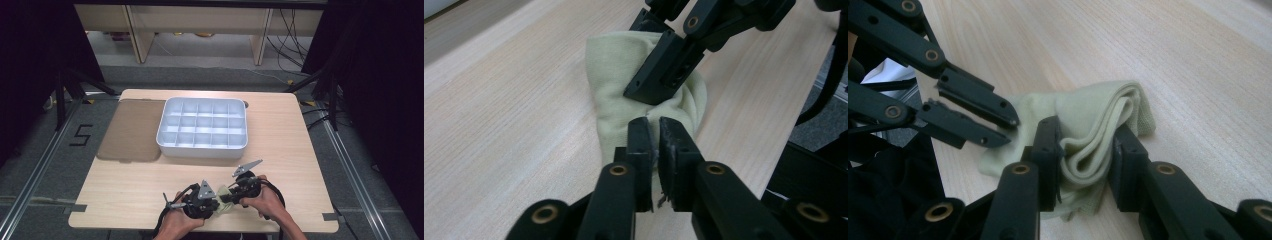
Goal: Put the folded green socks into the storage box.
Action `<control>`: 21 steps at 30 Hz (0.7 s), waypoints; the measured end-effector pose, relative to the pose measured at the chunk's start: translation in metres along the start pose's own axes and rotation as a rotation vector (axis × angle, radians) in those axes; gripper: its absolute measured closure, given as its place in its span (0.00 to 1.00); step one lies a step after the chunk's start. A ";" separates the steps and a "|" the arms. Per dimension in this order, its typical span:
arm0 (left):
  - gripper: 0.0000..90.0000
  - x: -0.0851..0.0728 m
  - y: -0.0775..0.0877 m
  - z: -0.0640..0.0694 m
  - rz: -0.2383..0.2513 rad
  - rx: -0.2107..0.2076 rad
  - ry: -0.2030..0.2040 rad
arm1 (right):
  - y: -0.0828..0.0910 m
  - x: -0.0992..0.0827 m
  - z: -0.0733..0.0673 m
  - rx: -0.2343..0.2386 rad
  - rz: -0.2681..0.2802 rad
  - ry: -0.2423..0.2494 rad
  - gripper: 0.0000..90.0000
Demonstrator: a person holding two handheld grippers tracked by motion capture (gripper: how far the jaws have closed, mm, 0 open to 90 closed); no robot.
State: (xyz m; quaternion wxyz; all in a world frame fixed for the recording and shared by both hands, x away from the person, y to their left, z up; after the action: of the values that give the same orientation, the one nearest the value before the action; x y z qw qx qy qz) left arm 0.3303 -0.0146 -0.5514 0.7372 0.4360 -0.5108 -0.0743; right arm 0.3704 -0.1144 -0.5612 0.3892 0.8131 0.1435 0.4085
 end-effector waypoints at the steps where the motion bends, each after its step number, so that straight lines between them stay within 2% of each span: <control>1: 0.86 0.000 0.001 0.001 0.006 -0.002 0.028 | 0.000 0.000 0.000 -0.008 0.002 -0.001 0.79; 3: 0.80 -0.001 0.005 0.001 0.008 -0.009 0.043 | 0.001 0.000 0.000 -0.011 0.003 0.000 0.79; 4: 0.78 -0.001 0.007 0.001 0.012 -0.012 0.036 | 0.001 -0.001 -0.001 -0.009 -0.001 -0.006 0.79; 5: 0.75 -0.003 0.010 -0.001 0.004 -0.011 0.010 | 0.001 0.000 -0.001 -0.015 0.004 0.001 0.79; 7: 0.67 -0.005 0.013 -0.001 0.022 -0.005 0.057 | 0.001 0.000 -0.002 -0.016 0.003 0.007 0.79; 10: 0.62 -0.012 0.019 -0.007 0.022 0.003 0.049 | 0.001 0.000 -0.002 -0.021 0.001 0.011 0.80; 12: 0.56 -0.017 0.025 -0.009 0.028 -0.003 0.075 | 0.001 0.000 -0.002 -0.022 0.003 0.014 0.80; 14: 0.52 -0.023 0.030 -0.012 0.040 0.011 0.105 | 0.003 0.001 -0.003 -0.013 0.004 0.013 0.80; 16: 0.48 -0.030 0.038 -0.017 0.038 0.020 0.093 | 0.004 0.002 -0.004 -0.009 0.005 0.009 0.80; 17: 0.46 -0.033 0.040 -0.017 0.045 0.023 0.129 | 0.005 0.002 -0.004 -0.014 0.007 0.016 0.80; 19: 0.43 -0.043 0.047 -0.023 0.034 0.042 0.109 | 0.006 0.004 -0.005 -0.021 0.017 0.032 0.80; 20: 0.42 -0.047 0.050 -0.024 0.038 0.049 0.126 | 0.008 0.004 -0.007 -0.014 0.016 0.026 0.81; 21: 0.42 -0.050 0.051 -0.023 0.036 0.048 0.148 | 0.010 0.006 -0.005 -0.024 0.030 0.044 0.81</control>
State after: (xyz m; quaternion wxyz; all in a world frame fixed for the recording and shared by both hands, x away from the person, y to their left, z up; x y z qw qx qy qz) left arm 0.3087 0.0578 -0.5512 0.7634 0.4487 -0.4643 -0.0162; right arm 0.3692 -0.1146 -0.5484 0.3897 0.8010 0.1350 0.4339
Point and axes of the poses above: each handheld gripper's, and its own axes: y roughly backward along the jaws, x roughly out of its top, z roughly to its right, the point moved 8 cm from there along -y, roughly forward along the jaws, and after that the axes turned 1 degree about -y, right-handed, at the moved point
